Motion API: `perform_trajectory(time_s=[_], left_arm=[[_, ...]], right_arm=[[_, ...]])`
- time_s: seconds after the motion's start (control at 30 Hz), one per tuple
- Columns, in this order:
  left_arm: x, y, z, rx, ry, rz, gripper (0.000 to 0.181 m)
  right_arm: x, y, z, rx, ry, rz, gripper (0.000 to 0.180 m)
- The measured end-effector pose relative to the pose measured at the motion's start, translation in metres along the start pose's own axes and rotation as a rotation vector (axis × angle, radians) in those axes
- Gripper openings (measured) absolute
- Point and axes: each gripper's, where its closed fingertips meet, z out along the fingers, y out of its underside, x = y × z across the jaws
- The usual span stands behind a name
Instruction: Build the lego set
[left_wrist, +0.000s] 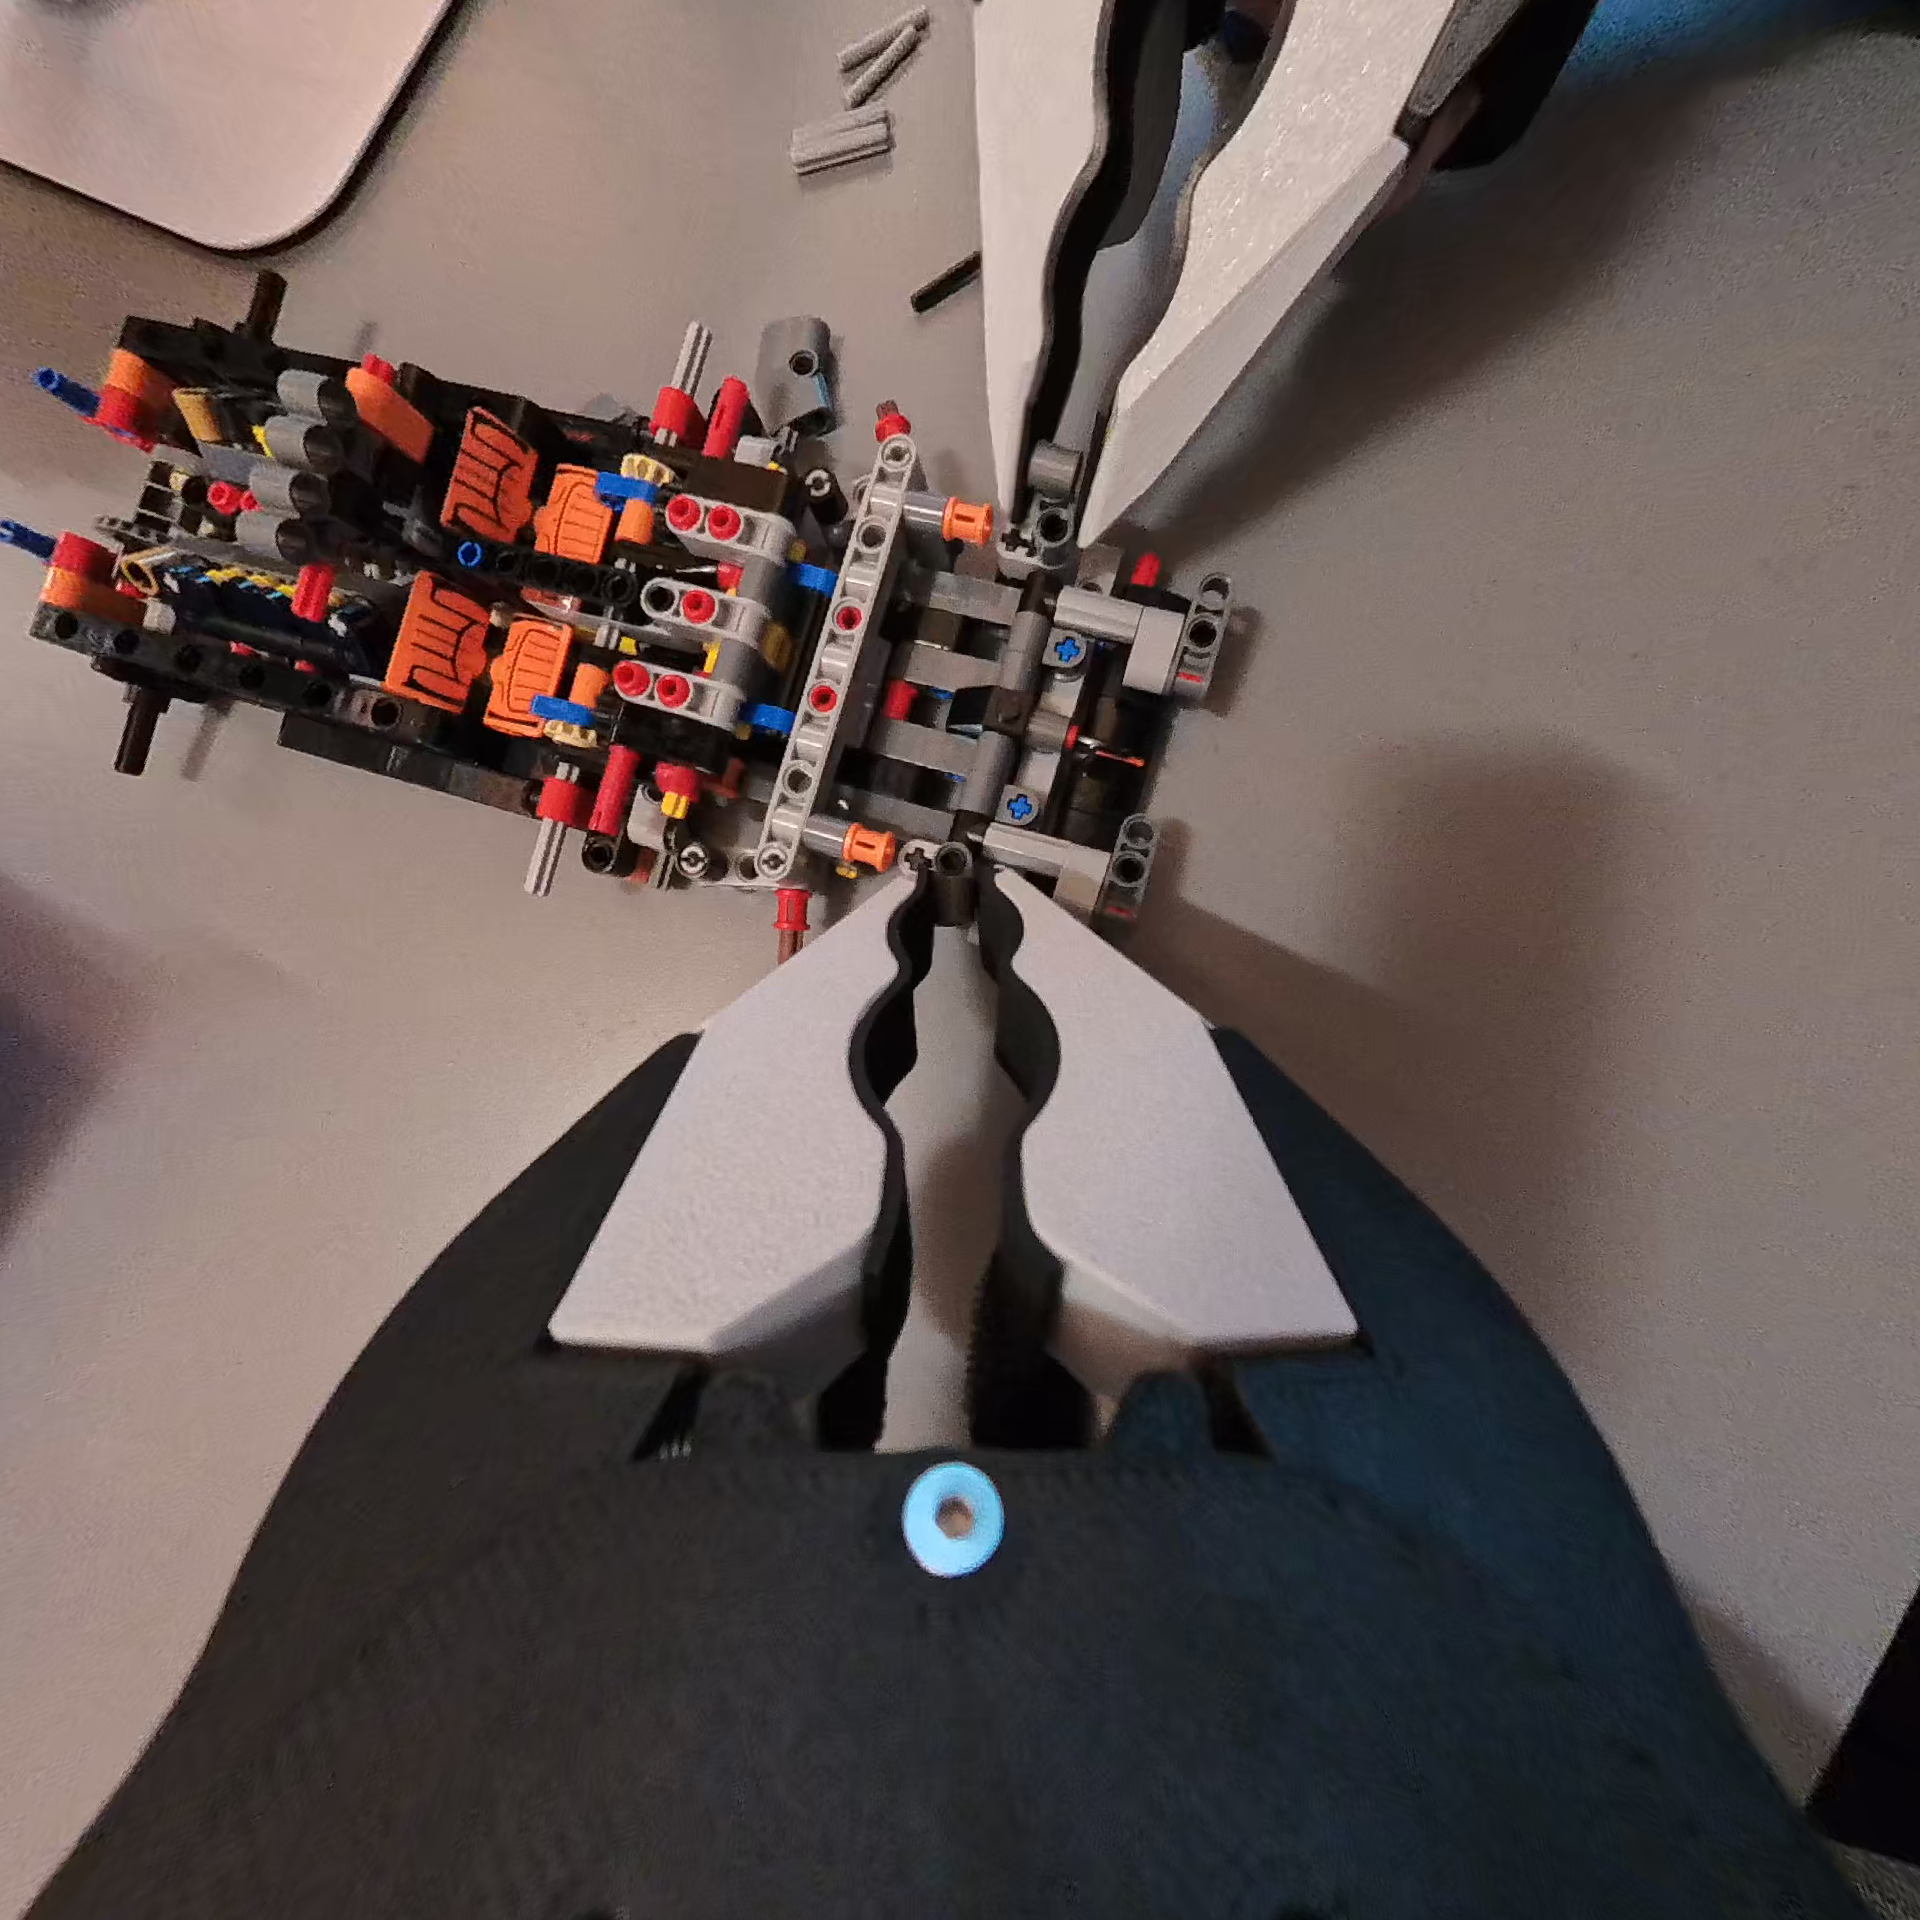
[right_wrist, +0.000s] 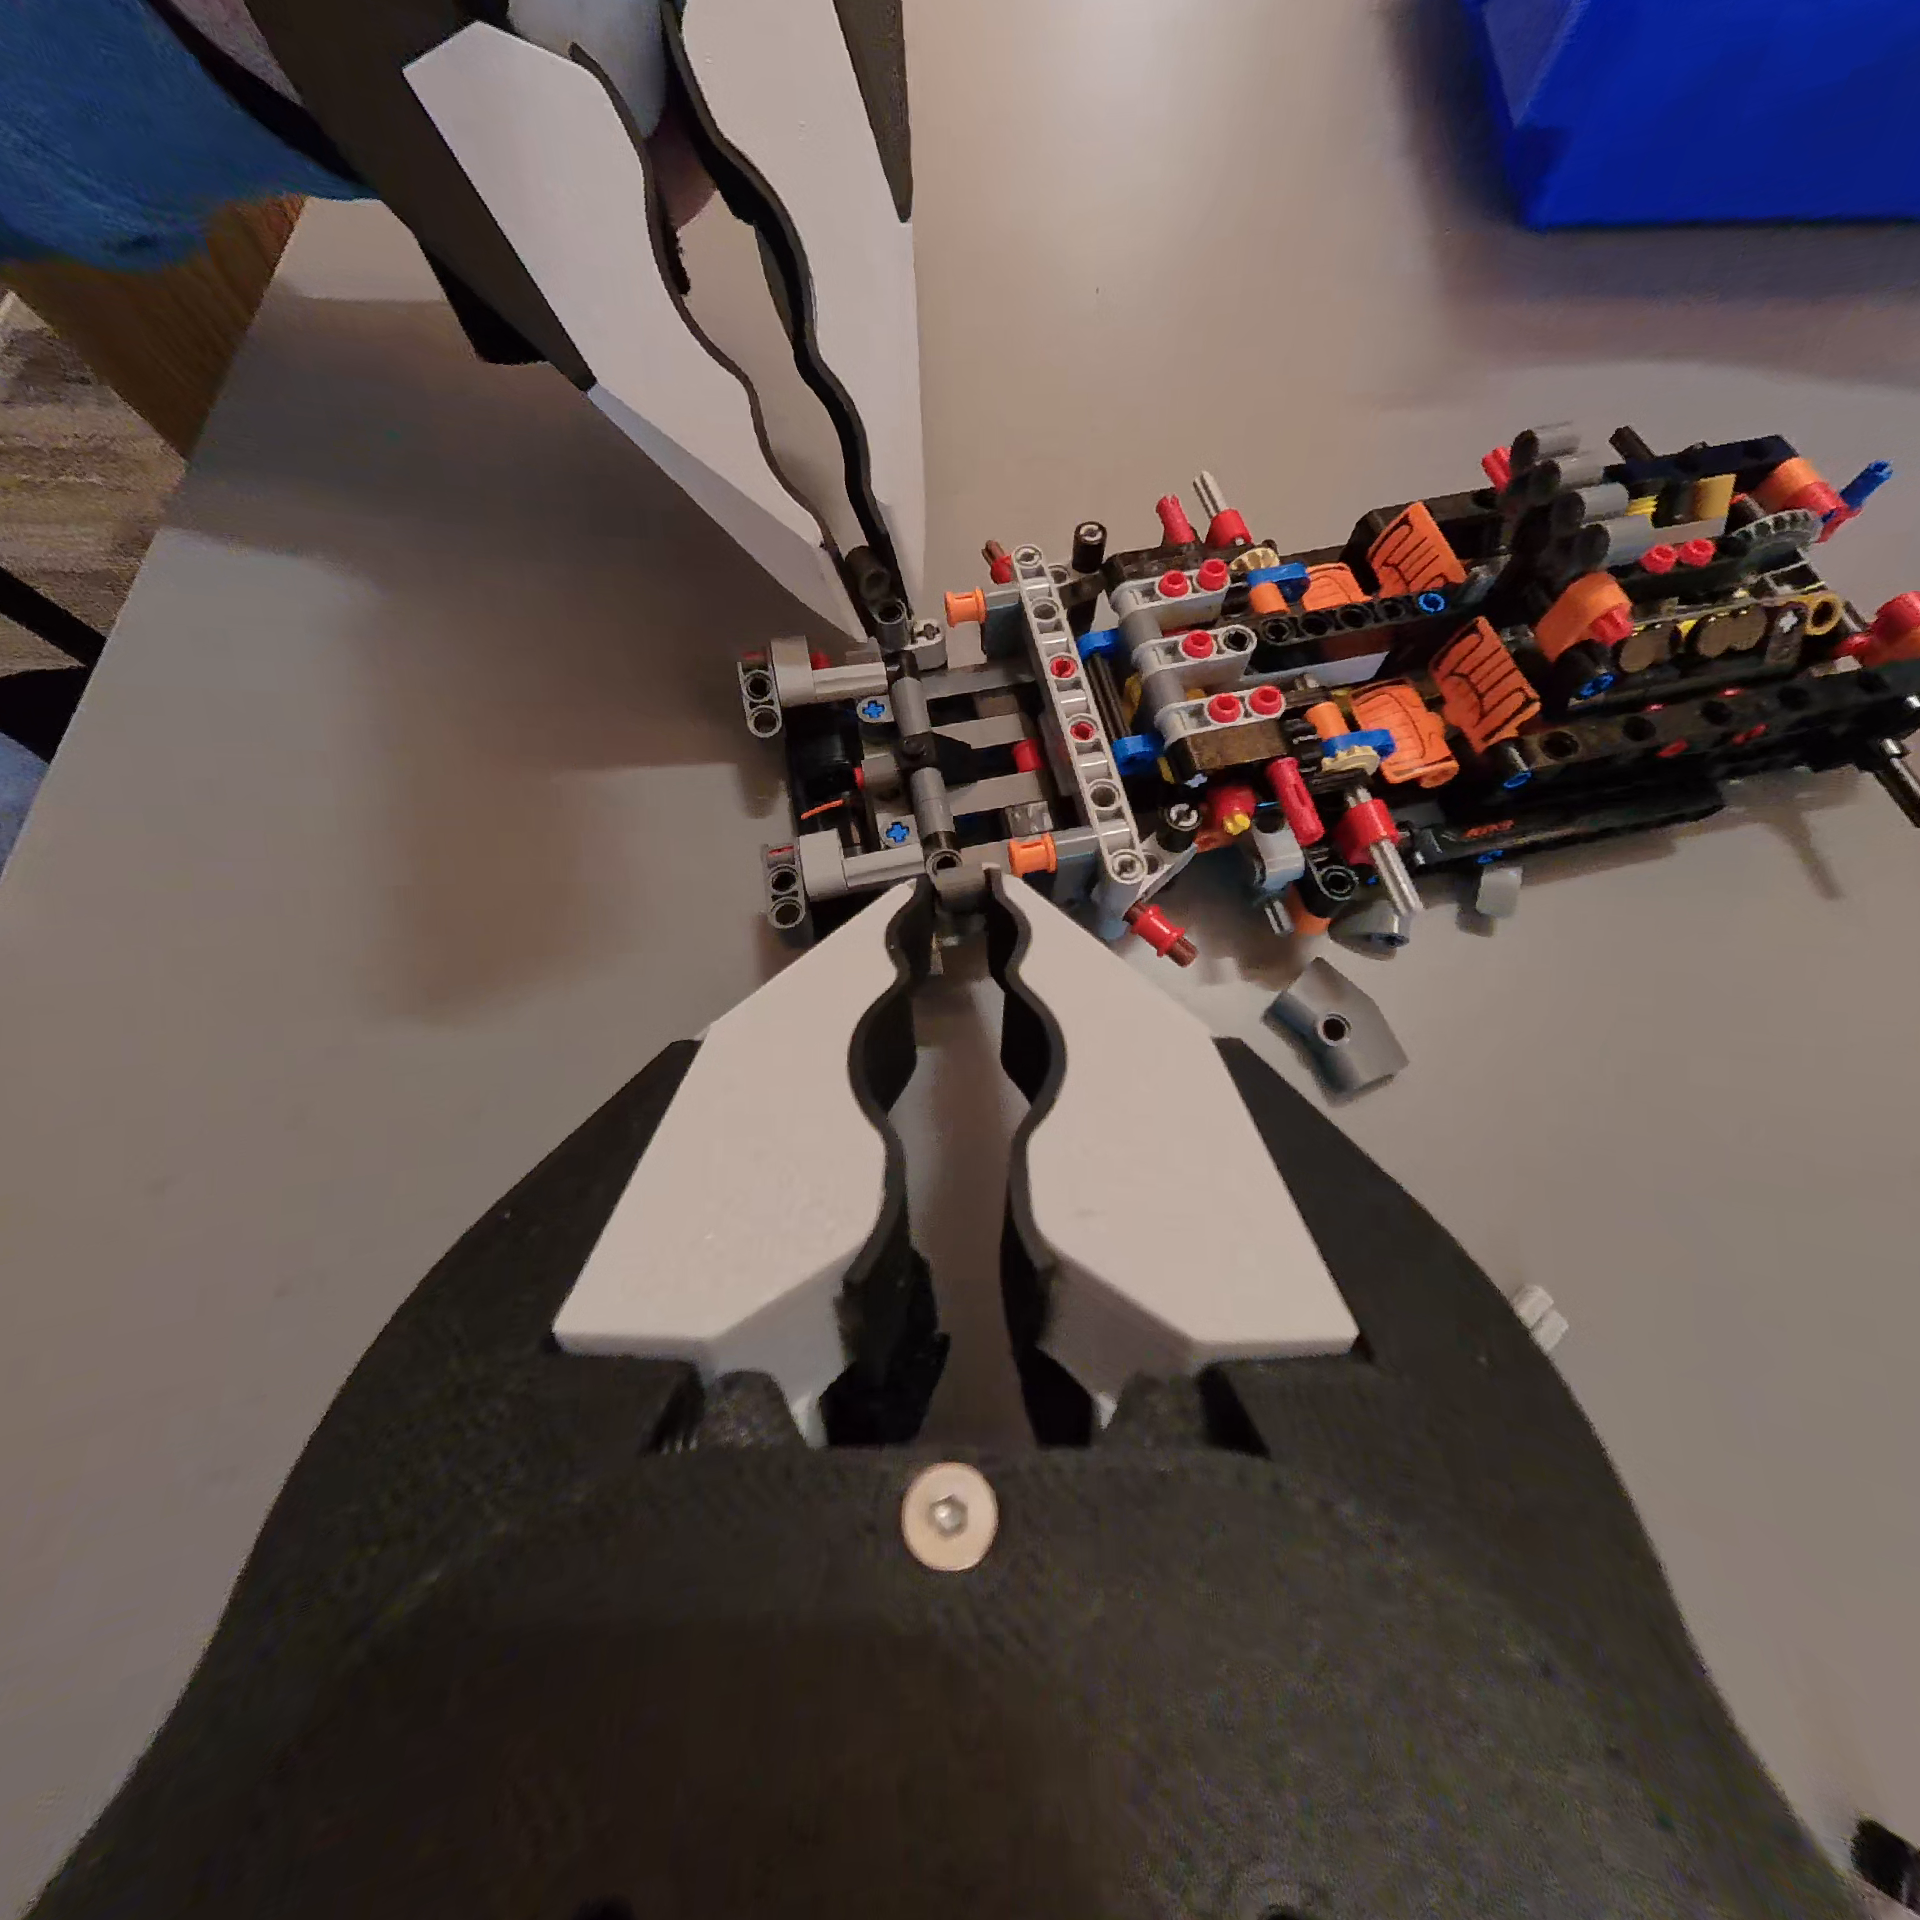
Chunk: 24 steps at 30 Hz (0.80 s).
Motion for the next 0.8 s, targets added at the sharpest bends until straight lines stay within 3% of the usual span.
perform_trajectory(time_s=[0.43,0.67,0.8], left_arm=[[-0.006,0.019,-0.033,0.010,-0.054,-0.067,0.005],[0.003,0.043,-0.036,-0.053,-0.072,-0.102,0.005],[0.002,0.044,-0.036,-0.033,-0.091,-0.132,0.014]], right_arm=[[-0.012,-0.034,0.018,0.029,-0.056,-0.007,0.007],[-0.029,-0.025,0.042,-0.042,-0.082,-0.035,0.008],[-0.025,-0.031,0.025,0.022,-0.080,0.016,0.011]])
